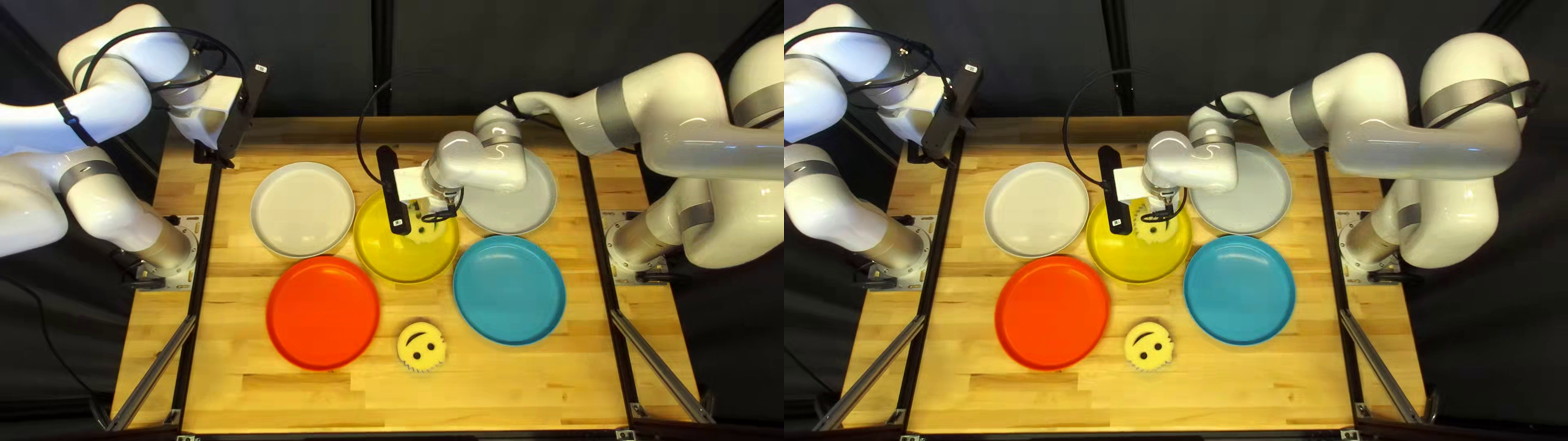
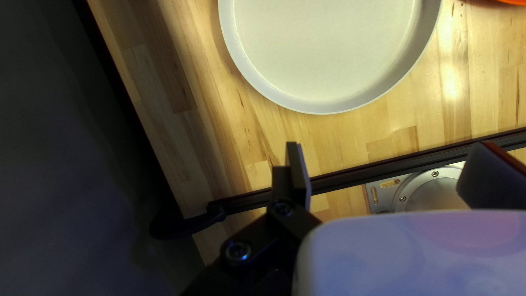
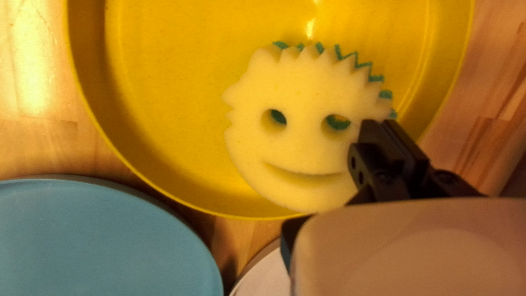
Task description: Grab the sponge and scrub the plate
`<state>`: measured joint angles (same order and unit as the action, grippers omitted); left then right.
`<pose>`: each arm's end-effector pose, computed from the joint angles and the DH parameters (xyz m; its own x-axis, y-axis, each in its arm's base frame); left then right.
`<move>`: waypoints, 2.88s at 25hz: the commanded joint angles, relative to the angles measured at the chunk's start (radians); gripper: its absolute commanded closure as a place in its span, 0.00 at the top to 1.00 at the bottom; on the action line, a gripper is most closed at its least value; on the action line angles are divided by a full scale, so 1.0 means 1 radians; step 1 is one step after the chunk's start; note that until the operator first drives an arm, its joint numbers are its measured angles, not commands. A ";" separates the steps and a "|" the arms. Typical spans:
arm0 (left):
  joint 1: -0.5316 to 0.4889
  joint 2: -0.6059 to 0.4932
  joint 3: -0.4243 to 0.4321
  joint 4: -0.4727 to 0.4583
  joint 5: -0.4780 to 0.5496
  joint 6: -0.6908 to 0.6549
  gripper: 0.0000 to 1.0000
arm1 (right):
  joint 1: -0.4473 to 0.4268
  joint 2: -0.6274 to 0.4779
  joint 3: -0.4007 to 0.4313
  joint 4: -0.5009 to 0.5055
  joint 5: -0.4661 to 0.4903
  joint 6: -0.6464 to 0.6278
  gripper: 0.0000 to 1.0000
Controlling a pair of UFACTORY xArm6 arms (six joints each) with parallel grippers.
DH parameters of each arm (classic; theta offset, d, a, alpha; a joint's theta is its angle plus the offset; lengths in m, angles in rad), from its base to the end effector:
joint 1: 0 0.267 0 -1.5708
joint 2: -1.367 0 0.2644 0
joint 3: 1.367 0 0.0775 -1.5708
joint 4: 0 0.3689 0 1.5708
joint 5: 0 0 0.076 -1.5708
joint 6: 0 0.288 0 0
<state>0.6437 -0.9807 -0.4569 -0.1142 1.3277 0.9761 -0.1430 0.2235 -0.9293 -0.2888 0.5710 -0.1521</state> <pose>0.2562 0.1550 0.2071 0.9400 -0.3043 0.1541 -0.3040 -0.9523 -0.0263 0.5157 -0.1006 0.0044 0.9655 0.2470 0.0825 0.2268 -0.9533 0.1995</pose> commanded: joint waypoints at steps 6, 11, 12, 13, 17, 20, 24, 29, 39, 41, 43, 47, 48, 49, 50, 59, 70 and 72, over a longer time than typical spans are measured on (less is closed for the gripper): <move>0.000 0.000 0.000 0.000 0.000 0.000 1.00 | 0.074 -0.066 0.104 -0.012 -0.066 0.013 0.00; 0.000 0.000 0.000 0.000 0.000 0.000 1.00 | 0.140 -0.097 0.130 -0.043 -0.056 0.060 0.00; 0.000 0.000 0.000 0.000 0.000 0.000 1.00 | 0.146 -0.088 0.126 -0.044 -0.056 0.056 0.00; 0.000 0.000 0.000 0.000 0.000 0.000 1.00 | 0.146 -0.082 0.121 -0.044 -0.055 0.050 0.00; 0.000 0.000 0.000 0.000 0.000 0.000 1.00 | 0.092 -0.043 0.085 -0.015 -0.055 -0.036 0.00; 0.000 0.000 0.000 0.000 0.000 0.000 1.00 | 0.052 -0.005 0.042 0.012 -0.050 -0.098 0.00; 0.000 0.000 0.000 0.000 0.000 0.000 1.00 | 0.004 0.054 -0.028 0.050 -0.036 -0.178 0.00; 0.000 0.000 0.000 0.000 0.000 0.000 1.00 | -0.004 0.068 -0.056 0.058 -0.020 -0.192 0.00; 0.000 0.000 0.000 0.000 0.000 0.000 1.00 | 0.085 0.009 0.040 0.043 -0.029 -0.148 0.00; 0.000 0.000 0.000 0.000 0.000 0.000 1.00 | 0.100 0.011 0.042 0.033 -0.022 -0.138 0.00; 0.000 0.000 0.000 0.000 0.000 0.000 1.00 | 0.091 0.020 0.035 0.033 -0.015 -0.153 0.00; 0.000 0.000 0.000 0.000 0.000 0.000 1.00 | 0.022 0.043 0.002 0.067 -0.010 -0.234 0.00; 0.000 0.000 0.000 0.000 0.000 0.000 1.00 | 0.017 0.046 -0.003 0.071 -0.007 -0.240 0.00; 0.000 0.000 0.000 0.000 0.000 0.000 1.00 | 0.000 0.061 -0.028 0.082 0.000 -0.261 0.00; 0.000 0.000 0.000 0.000 0.000 0.000 1.00 | -0.009 0.070 -0.041 0.088 0.004 -0.271 0.00; 0.000 0.000 0.000 0.000 0.000 0.000 1.00 | -0.020 0.134 -0.154 0.152 0.054 -0.304 0.00; 0.000 0.000 0.000 0.000 0.000 0.000 1.00 | 0.099 0.225 -0.331 0.203 0.210 -0.132 0.00; 0.000 0.000 0.000 0.000 0.000 0.000 1.00 | 0.082 0.263 -0.363 0.212 0.211 -0.144 0.00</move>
<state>0.6437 -0.9806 -0.4569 -0.1142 1.3277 0.9761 -0.0489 0.4451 -1.2544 -0.0864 0.7729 -0.2940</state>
